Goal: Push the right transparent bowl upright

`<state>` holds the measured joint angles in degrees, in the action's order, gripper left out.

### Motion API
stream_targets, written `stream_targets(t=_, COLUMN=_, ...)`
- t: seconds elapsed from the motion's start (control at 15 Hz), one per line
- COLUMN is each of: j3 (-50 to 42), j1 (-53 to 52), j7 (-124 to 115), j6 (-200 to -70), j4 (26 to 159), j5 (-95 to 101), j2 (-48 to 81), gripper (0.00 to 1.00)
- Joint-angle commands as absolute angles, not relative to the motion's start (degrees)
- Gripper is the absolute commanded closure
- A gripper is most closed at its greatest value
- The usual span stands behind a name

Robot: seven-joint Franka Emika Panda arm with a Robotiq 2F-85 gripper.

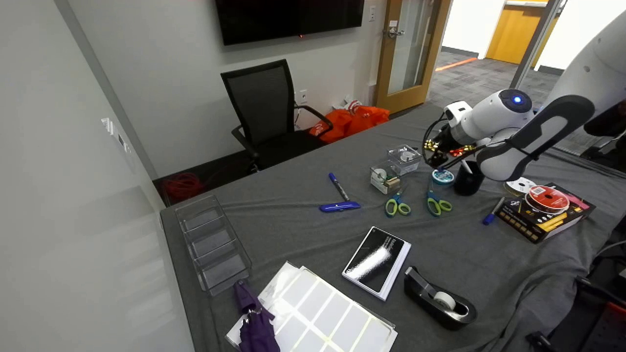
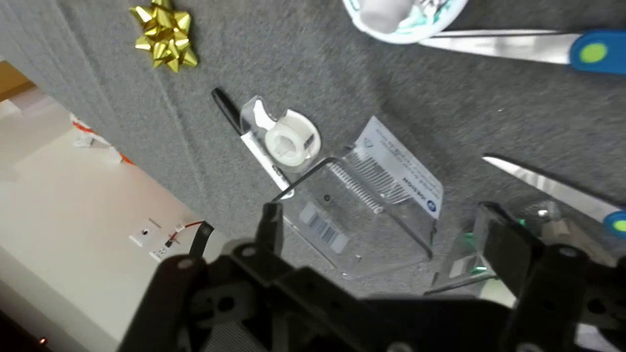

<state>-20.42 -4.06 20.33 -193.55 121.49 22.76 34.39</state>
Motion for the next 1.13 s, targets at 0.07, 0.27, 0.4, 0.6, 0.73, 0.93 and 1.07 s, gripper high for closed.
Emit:
stream_targets(t=0.07, j3=-3.0, j1=12.98, j7=20.51, j6=-181.69, j4=128.27, j5=27.62, j2=24.47, gripper=0.0)
stream_targets(t=0.27, j3=4.88, j1=20.0, j7=21.82, j6=-172.71, j4=128.7, j5=22.36, j2=22.6, gripper=0.0)
stream_targets(t=0.4, j3=7.1, j1=22.09, j7=21.87, j6=-167.7, j4=128.32, j5=19.18, j2=21.66, gripper=0.0)
stream_targets(t=0.6, j3=6.58, j1=20.95, j7=25.06, j6=-161.55, j4=127.66, j5=9.74, j2=20.63, gripper=0.0)
stream_targets(t=0.73, j3=7.34, j1=21.25, j7=26.98, j6=-158.25, j4=127.39, j5=4.22, j2=19.87, gripper=0.0)
stream_targets(t=0.93, j3=6.22, j1=19.74, j7=27.43, j6=-155.12, j4=127.29, j5=-0.69, j2=18.62, gripper=0.0)
stream_targets(t=1.07, j3=5.19, j1=18.47, j7=26.46, j6=-154.34, j4=127.53, j5=-1.83, j2=17.8, gripper=0.0)
